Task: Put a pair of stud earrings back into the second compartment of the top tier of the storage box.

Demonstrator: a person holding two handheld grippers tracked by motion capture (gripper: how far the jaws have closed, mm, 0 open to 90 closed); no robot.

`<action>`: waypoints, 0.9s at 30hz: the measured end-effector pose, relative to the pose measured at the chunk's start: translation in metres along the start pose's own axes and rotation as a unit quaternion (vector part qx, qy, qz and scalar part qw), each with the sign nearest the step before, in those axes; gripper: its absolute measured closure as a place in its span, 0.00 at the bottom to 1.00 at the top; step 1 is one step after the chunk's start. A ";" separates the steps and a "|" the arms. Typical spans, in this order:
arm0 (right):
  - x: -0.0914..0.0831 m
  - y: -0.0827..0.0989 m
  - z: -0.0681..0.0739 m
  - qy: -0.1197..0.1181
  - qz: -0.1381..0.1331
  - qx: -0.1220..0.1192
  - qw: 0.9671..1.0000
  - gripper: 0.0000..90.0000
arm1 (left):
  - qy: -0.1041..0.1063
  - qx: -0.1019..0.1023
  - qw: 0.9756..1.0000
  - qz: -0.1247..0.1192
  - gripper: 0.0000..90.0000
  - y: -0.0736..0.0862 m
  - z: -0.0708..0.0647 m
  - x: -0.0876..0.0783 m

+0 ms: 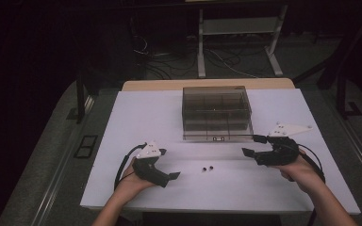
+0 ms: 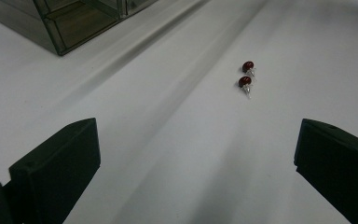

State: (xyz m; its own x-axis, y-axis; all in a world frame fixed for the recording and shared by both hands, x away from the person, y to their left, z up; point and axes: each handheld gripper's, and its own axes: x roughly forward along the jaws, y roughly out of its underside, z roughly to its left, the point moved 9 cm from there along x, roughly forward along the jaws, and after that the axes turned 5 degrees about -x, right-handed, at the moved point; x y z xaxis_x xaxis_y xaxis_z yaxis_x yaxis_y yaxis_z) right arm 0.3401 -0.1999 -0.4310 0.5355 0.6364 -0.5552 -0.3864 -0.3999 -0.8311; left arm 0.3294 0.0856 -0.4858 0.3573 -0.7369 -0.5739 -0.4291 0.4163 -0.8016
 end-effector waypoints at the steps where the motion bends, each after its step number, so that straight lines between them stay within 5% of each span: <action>1: -0.001 0.003 0.000 0.001 0.000 0.000 1.000 0.35 | 0.000 0.000 1.000 -0.001 0.00 0.000 0.000 0.000; 12: -0.007 0.030 -0.002 0.008 0.003 0.002 1.000 0.31 | 0.004 -0.009 1.000 -0.007 0.00 -0.002 0.001 -0.001; 27: 0.009 0.060 -0.003 0.029 0.019 -0.004 0.999 0.25 | 0.008 -0.007 1.000 -0.013 0.00 -0.011 -0.006 0.001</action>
State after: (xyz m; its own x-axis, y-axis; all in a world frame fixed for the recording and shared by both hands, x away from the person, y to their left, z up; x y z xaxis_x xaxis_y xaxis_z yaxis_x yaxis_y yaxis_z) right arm 0.3237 -0.2199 -0.4856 0.5633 0.5806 -0.5878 -0.4015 -0.4295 -0.8089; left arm 0.3292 0.0773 -0.4762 0.3546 -0.7560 -0.5502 -0.4321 0.3894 -0.8134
